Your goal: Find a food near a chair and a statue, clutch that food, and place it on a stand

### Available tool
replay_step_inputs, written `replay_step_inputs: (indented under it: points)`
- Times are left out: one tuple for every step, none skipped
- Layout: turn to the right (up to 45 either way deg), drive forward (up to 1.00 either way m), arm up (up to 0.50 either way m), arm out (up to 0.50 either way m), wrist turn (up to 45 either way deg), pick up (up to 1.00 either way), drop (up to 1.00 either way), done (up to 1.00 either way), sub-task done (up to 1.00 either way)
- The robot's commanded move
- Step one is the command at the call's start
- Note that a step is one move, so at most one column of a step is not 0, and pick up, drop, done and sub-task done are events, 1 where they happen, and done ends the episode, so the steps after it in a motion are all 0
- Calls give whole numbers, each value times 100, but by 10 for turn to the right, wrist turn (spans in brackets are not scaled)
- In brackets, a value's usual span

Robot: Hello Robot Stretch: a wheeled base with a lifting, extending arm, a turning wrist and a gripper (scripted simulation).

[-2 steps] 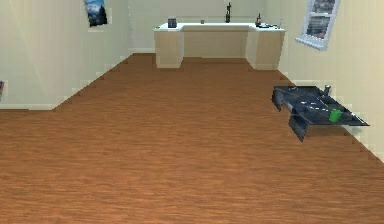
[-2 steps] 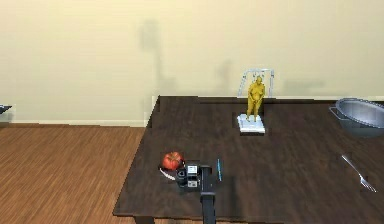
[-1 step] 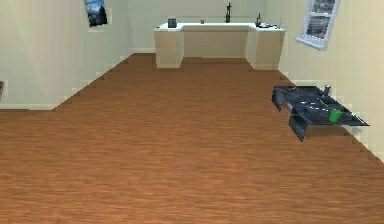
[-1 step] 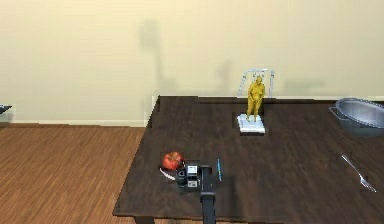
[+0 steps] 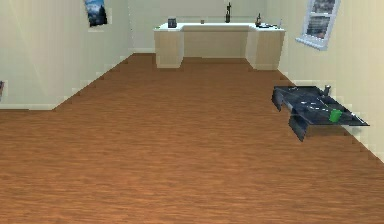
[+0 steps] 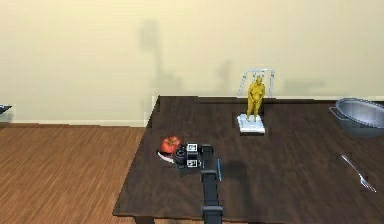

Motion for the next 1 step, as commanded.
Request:
replay_step_inputs:
  points:
    - [0, 0, 32, 0, 0, 0, 0, 0, 0]
